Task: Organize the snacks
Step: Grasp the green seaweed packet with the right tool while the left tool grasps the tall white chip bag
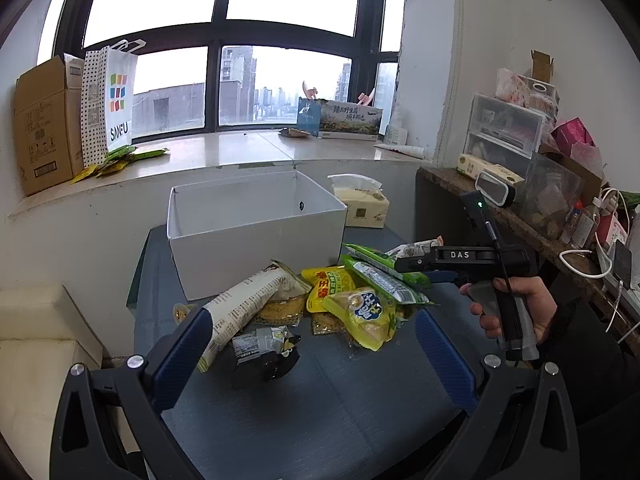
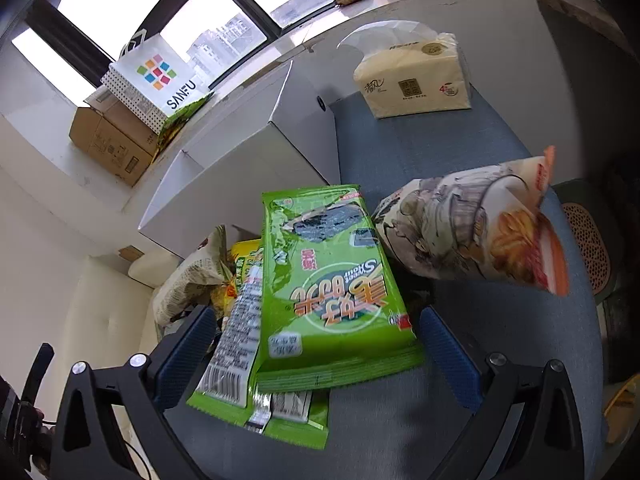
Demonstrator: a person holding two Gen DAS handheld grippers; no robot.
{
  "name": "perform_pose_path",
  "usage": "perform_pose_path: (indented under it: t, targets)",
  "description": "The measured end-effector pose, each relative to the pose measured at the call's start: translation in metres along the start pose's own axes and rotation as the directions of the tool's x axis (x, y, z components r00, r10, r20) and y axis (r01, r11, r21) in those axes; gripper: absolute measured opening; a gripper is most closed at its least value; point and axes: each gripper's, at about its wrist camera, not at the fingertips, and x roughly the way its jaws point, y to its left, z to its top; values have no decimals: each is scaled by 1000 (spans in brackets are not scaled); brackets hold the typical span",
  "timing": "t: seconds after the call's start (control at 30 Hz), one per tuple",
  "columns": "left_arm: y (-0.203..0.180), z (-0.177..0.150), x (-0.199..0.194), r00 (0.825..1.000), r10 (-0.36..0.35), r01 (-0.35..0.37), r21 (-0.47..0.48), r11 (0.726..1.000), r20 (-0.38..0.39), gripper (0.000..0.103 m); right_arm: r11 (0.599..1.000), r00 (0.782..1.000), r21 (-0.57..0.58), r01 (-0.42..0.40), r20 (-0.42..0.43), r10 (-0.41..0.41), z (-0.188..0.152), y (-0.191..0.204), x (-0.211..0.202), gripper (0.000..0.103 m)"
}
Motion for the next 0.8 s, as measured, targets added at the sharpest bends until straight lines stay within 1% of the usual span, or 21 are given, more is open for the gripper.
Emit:
perform_pose_path:
  t: [0.1, 0.13, 0.17, 0.27, 0.33, 0.4, 0.47, 0.57, 0.67, 0.73, 0.8]
  targets:
    - [4, -3, 5, 1000, 7, -7, -3, 1000, -13, 103, 998, 999, -42, 38, -12, -38, 4, 8, 9, 103]
    - [5, -4, 6, 1000, 12, -12, -2, 1000, -18, 103, 996, 998, -59, 61, -30, -63, 5, 12, 12, 93]
    - [6, -5, 7, 1000, 18, -18, -2, 1000, -20, 103, 993, 996, -81, 80, -37, -83, 6, 16, 14, 76]
    - [13, -8, 12, 999, 26, -26, -9, 1000, -28, 103, 987, 995, -132, 92, -24, -95, 3, 25, 8, 77]
    - [18, -9, 16, 999, 21, -21, -7, 1000, -26, 103, 979, 993, -167, 115, -1, -117, -1, 32, 0, 77]
    - [27, -9, 25, 999, 35, -35, 14, 999, -30, 103, 980, 994, -171, 106, 30, -102, -3, 35, -12, 77]
    - [36, -8, 41, 998, 39, -36, 52, 998, -52, 103, 982, 995, -167, 89, 64, -79, -5, 38, -27, 77]
    - [53, -3, 75, 990, -3, 17, 99, 995, -138, 103, 983, 993, -173, 64, 107, -45, -10, 47, -50, 77]
    - [61, 0, 107, 980, -12, 45, 163, 986, -196, 103, 980, 990, -197, 38, 142, -9, -21, 60, -71, 77]
    - [69, 1, 132, 968, -36, 85, 191, 978, -247, 103, 978, 987, -209, 23, 163, 12, -27, 66, -81, 77]
    - [75, 3, 155, 952, -41, 101, 185, 978, -303, 103, 978, 985, -209, 15, 173, 22, -32, 71, -87, 77]
